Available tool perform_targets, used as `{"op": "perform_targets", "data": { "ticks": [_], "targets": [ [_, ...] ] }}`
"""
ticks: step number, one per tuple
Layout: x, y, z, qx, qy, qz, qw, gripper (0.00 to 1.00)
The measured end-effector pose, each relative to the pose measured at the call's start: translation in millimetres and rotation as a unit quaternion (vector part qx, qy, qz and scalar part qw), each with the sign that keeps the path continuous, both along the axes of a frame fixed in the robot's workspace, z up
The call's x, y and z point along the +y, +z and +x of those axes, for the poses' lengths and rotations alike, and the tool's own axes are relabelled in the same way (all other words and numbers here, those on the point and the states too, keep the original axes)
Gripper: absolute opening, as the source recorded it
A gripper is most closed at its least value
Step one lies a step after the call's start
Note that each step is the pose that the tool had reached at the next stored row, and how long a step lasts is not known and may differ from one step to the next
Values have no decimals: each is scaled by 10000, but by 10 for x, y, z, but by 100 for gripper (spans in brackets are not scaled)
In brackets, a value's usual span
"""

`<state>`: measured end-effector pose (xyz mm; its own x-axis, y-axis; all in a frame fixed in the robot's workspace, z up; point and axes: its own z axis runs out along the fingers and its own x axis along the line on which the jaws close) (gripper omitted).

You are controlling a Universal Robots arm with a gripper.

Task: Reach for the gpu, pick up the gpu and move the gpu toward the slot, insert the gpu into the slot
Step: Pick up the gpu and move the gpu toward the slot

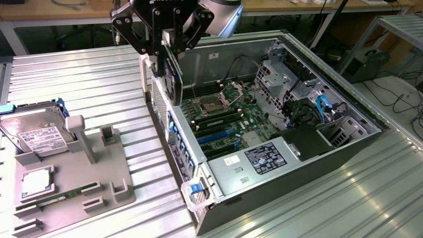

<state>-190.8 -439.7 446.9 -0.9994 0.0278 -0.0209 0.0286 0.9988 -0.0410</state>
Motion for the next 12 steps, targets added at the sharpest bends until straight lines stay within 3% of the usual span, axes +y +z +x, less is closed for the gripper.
{"op": "perform_targets", "data": {
  "ticks": [8,12],
  "targets": [
    [0,0,114,0,25,0,10000,27],
    [0,-3,251,0,125,2,9999,27]
  ]
}}
